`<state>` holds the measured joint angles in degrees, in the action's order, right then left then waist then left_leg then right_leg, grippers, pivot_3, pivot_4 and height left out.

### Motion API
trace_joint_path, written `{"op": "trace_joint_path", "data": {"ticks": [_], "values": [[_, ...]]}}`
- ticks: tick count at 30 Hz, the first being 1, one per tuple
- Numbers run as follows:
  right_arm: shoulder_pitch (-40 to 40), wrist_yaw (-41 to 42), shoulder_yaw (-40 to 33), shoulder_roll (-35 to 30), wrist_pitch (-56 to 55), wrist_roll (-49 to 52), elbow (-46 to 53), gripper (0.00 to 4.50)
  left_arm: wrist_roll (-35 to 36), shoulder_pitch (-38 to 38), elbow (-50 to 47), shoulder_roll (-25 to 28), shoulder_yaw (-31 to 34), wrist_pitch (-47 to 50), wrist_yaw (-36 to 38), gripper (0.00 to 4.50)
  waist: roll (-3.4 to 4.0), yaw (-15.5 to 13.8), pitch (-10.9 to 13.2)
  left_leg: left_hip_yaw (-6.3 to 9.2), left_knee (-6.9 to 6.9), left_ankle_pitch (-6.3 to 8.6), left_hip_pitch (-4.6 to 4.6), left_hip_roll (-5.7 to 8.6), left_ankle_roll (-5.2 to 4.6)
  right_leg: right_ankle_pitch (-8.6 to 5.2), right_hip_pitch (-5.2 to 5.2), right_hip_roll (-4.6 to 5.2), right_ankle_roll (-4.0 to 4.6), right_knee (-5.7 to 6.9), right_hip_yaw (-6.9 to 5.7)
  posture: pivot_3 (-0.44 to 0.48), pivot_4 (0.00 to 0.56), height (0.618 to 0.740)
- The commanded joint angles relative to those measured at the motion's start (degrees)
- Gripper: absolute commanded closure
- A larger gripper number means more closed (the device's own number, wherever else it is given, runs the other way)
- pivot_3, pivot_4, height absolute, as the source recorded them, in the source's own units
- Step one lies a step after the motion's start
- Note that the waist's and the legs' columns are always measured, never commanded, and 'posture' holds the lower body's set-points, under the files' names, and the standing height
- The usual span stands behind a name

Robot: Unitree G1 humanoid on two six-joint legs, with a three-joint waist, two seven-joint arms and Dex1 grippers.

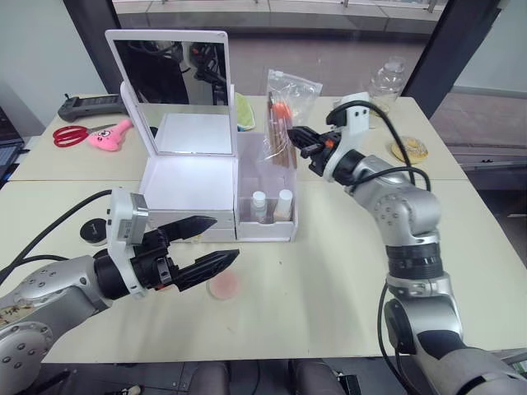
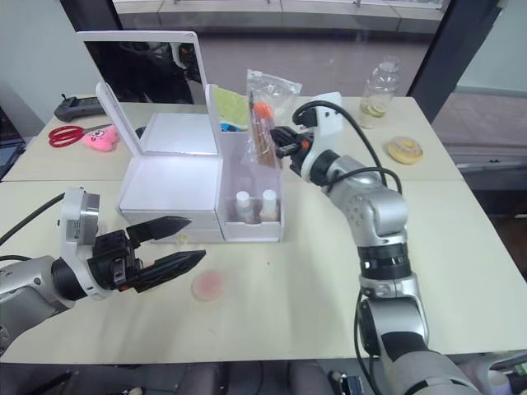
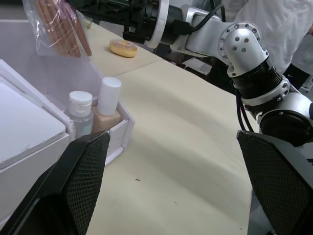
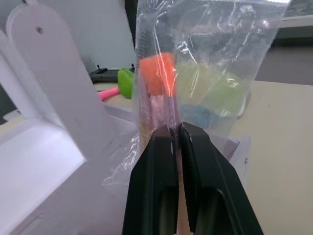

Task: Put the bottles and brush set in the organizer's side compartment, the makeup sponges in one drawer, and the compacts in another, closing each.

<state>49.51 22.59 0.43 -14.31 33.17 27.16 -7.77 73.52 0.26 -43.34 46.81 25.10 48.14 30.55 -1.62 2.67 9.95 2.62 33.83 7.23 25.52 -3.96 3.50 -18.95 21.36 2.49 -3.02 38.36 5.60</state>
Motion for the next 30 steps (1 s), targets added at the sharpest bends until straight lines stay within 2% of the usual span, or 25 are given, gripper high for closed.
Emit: {"op": "trace_joint_path", "data": {"ticks": [1,7,12,15,17,25,30], "values": [[2.6,1.76,2.24,1.26,-5.32,-4.55,-4.85,4.5,1.15,0.32,-2.24,0.49,1.1,-2.19,-1.16,0.04,0.01,-0.04,0.01,0.0,0.0,0.0,0.0,0.0,0.01,0.0,0.01,0.0,0.0,0.0,0.0,0.0,0.15,0.74],[2.36,2.83,3.57,2.0,-4.95,-8.32,-10.41,4.5,2.34,1.19,-3.21,1.43,1.75,-3.37,-3.52,0.04,0.02,-0.29,0.01,0.0,0.01,-0.03,0.01,0.01,0.06,0.01,-0.01,0.02,0.01,0.0,-0.03,0.0,0.15,0.74],[0.89,4.27,3.51,1.63,1.46,-7.41,-6.29,4.5,3.37,1.56,-3.6,2.34,2.11,-3.74,-4.88,0.04,0.02,-0.24,0.01,0.02,0.0,-0.03,-0.03,0.0,0.06,0.01,-0.03,0.01,0.02,0.02,-0.04,0.0,0.15,0.74],[0.79,1.34,1.05,2.02,12.89,-4.69,-2.47,4.5,3.53,1.74,-3.8,3.01,2.04,-3.55,-5.63,0.04,0.02,-0.25,0.01,0.03,0.01,-0.03,-0.03,0.0,0.06,0.01,-0.03,0.01,0.03,0.03,-0.04,0.0,0.15,0.74],[1.42,0.41,0.08,2.21,16.46,-3.71,-0.74,4.5,3.66,1.54,-3.67,3.16,1.61,-3.7,-6.22,0.04,0.02,-0.31,0.01,0.04,0.01,-0.03,-0.03,0.0,0.06,0.01,-0.03,0.02,0.03,0.05,-0.05,0.0,0.15,0.74],[3.0,-2.23,-3.05,3.85,19.03,-2.42,0.57,4.5,4.17,-0.17,-3.16,3.27,0.26,-3.8,-7.49,0.04,0.02,-0.32,0.01,0.03,0.01,-0.03,-0.02,0.01,0.06,0.01,-0.02,0.02,0.03,0.03,-0.05,0.0,0.15,0.74],[4.44,-3.66,-5.42,4.16,18.81,-1.55,1.82,2.96,4.42,-1.19,-2.84,3.15,-0.66,-3.68,-7.93,0.0,0.02,-0.44,0.01,0.03,0.01,-0.03,-0.01,0.01,0.05,0.01,-0.01,0.01,0.03,0.04,-0.05,0.0,0.15,0.74]]}}
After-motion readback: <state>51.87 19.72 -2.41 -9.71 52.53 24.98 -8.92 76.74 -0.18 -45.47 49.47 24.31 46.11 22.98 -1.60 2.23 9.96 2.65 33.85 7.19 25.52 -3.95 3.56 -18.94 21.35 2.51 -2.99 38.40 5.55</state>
